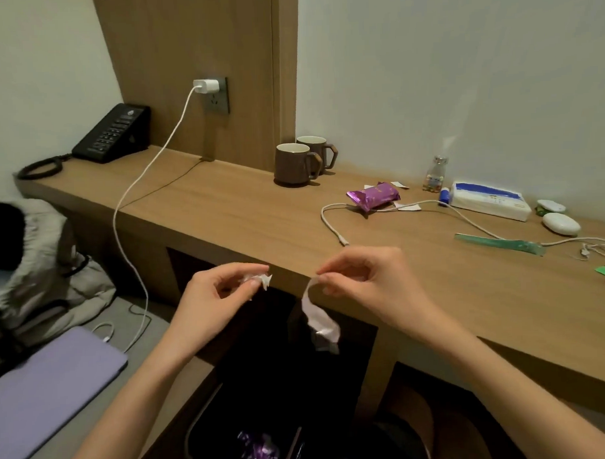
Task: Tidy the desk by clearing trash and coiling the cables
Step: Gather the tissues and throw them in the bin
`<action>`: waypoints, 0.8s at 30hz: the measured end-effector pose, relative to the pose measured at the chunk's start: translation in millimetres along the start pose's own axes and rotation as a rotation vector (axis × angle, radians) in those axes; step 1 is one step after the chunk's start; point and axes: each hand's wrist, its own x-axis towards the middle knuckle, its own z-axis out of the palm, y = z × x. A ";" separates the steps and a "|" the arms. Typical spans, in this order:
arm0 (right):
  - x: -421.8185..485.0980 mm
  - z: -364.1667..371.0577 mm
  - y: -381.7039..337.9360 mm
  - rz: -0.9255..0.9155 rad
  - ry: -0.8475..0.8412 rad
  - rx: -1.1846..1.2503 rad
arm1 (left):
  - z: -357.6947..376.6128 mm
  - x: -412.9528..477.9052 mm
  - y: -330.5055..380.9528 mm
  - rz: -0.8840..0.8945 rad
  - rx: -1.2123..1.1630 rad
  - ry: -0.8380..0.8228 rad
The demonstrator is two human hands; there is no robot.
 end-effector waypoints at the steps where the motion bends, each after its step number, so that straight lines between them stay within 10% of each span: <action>1: -1.8 12.1 4.6 0.015 -0.044 -0.003 | -1.7 -4.7 -9.3 -0.017 0.011 -0.017; 24: -35.8 217.2 201.4 0.869 -0.379 -0.062 | 70.0 -40.3 -264.5 -0.736 0.223 -0.342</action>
